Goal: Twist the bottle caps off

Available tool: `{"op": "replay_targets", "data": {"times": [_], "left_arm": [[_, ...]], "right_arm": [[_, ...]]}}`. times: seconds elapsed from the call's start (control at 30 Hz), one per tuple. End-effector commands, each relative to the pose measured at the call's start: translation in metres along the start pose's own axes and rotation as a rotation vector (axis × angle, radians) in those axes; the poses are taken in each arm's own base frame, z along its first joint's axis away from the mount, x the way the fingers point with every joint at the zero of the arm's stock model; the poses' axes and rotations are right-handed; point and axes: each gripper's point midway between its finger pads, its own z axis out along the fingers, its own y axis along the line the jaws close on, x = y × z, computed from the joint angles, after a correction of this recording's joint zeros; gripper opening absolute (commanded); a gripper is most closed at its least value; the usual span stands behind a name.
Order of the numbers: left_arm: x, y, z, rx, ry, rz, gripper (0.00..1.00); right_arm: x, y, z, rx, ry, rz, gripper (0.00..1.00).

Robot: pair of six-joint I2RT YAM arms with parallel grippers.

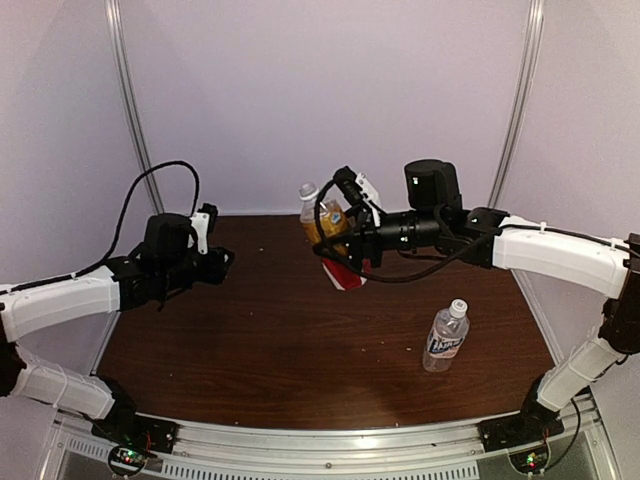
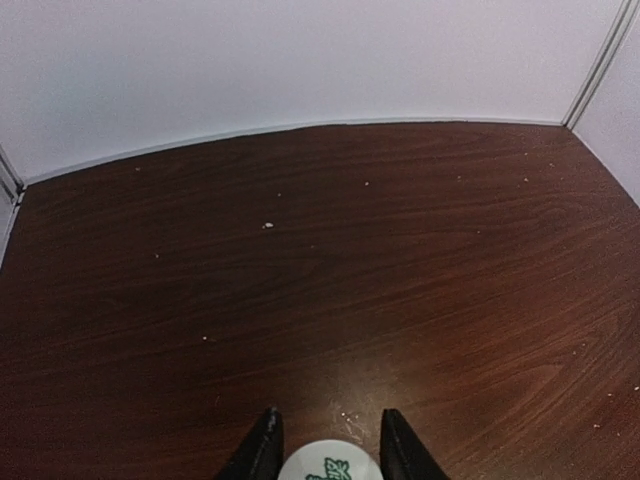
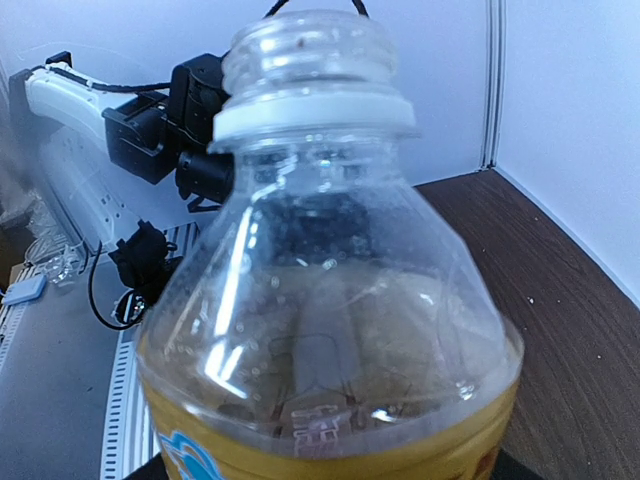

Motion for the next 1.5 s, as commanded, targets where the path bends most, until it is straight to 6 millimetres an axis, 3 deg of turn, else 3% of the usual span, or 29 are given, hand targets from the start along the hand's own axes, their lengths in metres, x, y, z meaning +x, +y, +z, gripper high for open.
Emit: {"op": "replay_targets", "data": {"times": [0.0, 0.43, 0.93, 1.23, 1.47], "left_arm": [[0.015, 0.025, 0.017, -0.066, -0.008, -0.065, 0.34], [0.092, 0.055, 0.05, -0.142, 0.154, -0.13, 0.34], [0.149, 0.068, 0.059, -0.184, 0.271, -0.151, 0.37], [0.163, 0.068, 0.062, -0.178, 0.306, -0.15, 0.4], [0.132, 0.058, 0.058, -0.131, 0.231, -0.158, 0.49]], "right_arm": [[-0.012, 0.002, -0.009, -0.005, -0.047, -0.011, 0.65], [-0.004, 0.0, -0.008, 0.002, -0.032, 0.003, 0.65], [0.001, 0.0, -0.005, -0.008, -0.025, 0.007, 0.65], [0.004, 0.0, -0.004, -0.006, -0.014, 0.014, 0.65], [0.005, 0.0, -0.005, -0.005, -0.011, 0.015, 0.66]]}}
